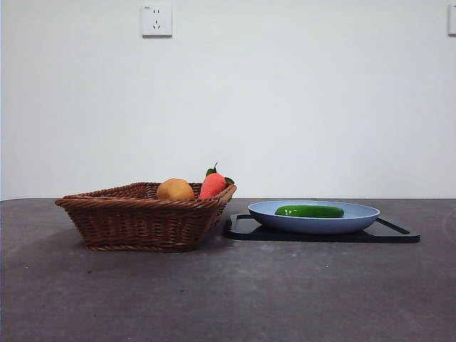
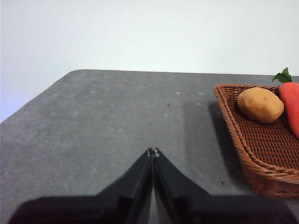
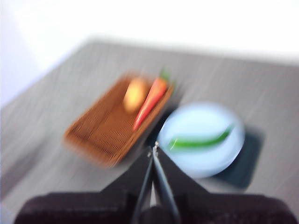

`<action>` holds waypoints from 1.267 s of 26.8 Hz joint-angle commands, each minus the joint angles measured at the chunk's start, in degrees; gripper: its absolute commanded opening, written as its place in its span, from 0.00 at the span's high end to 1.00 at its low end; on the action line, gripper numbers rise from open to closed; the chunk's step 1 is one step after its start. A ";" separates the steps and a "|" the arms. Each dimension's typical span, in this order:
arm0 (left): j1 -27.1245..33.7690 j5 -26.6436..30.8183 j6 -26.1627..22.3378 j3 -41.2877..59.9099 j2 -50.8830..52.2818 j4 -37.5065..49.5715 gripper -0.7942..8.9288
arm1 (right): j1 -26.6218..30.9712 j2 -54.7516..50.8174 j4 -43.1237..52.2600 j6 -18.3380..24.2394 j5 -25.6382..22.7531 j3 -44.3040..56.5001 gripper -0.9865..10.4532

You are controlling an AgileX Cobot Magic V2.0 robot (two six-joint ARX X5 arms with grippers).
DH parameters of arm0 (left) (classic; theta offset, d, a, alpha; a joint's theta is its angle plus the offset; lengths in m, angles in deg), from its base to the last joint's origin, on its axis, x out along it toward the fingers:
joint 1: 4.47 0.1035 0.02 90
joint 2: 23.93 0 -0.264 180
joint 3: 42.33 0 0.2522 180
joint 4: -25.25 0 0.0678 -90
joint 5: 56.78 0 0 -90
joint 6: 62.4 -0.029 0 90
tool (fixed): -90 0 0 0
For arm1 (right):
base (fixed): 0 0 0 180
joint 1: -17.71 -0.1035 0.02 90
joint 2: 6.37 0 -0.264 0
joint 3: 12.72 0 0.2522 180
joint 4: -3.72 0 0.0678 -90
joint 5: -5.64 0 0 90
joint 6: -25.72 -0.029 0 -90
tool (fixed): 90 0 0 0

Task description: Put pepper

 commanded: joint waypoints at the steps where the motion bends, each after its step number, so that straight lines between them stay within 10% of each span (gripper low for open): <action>1: 0.15 -0.07 0.35 0.61 0.24 0.52 0.91 | 3.61 -6.62 11.52 0.31 -0.35 12.07 0.90; 10: 0.15 -0.07 0.35 0.61 0.24 0.55 0.91 | 6.08 -26.97 40.06 0.42 -1.38 47.93 0.90; 34: 0.15 -0.07 0.35 0.61 0.24 0.55 0.91 | 6.10 -41.09 38.21 -4.07 -6.45 67.93 0.90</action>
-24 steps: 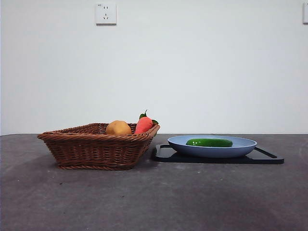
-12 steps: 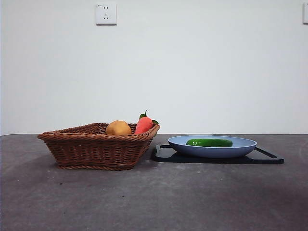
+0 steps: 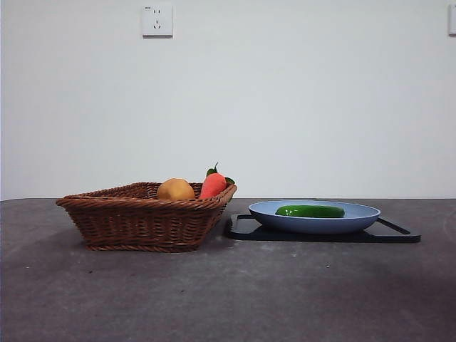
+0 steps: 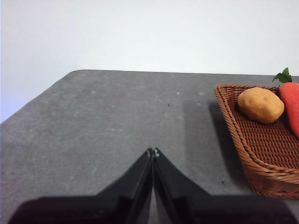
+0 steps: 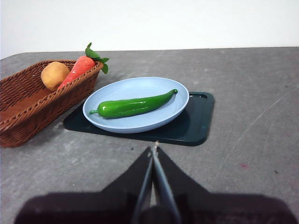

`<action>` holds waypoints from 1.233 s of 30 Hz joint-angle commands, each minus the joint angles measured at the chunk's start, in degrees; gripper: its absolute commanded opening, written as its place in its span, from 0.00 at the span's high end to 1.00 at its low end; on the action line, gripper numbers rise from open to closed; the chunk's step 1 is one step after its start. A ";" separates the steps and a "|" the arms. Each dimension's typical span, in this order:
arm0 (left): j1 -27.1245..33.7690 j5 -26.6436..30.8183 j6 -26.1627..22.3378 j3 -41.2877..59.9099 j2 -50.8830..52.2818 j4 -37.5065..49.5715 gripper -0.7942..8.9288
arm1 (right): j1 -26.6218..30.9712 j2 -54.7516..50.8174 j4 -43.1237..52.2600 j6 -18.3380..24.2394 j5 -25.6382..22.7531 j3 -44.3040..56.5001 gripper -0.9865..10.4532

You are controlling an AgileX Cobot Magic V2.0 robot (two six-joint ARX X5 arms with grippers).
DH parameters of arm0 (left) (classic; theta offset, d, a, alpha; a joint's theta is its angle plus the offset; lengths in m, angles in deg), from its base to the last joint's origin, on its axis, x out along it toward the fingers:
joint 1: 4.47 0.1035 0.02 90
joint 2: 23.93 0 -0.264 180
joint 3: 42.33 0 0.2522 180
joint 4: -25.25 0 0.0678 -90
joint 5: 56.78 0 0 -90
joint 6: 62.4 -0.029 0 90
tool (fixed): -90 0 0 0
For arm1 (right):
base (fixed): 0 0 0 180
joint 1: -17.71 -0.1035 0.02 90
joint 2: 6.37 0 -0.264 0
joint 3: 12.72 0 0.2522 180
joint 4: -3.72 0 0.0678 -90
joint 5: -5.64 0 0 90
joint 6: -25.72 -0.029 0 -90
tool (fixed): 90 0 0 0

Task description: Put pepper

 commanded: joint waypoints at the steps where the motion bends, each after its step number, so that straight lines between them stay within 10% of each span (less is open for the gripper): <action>1: 0.15 -0.07 0.35 0.61 0.24 0.52 0.91 | 0.00 -0.26 -0.87 -0.92 0.09 0.39 0.90; 37: 0.15 -0.04 0.35 0.61 0.24 0.52 0.91 | 0.00 -0.24 -0.68 -3.54 0.09 0.39 0.90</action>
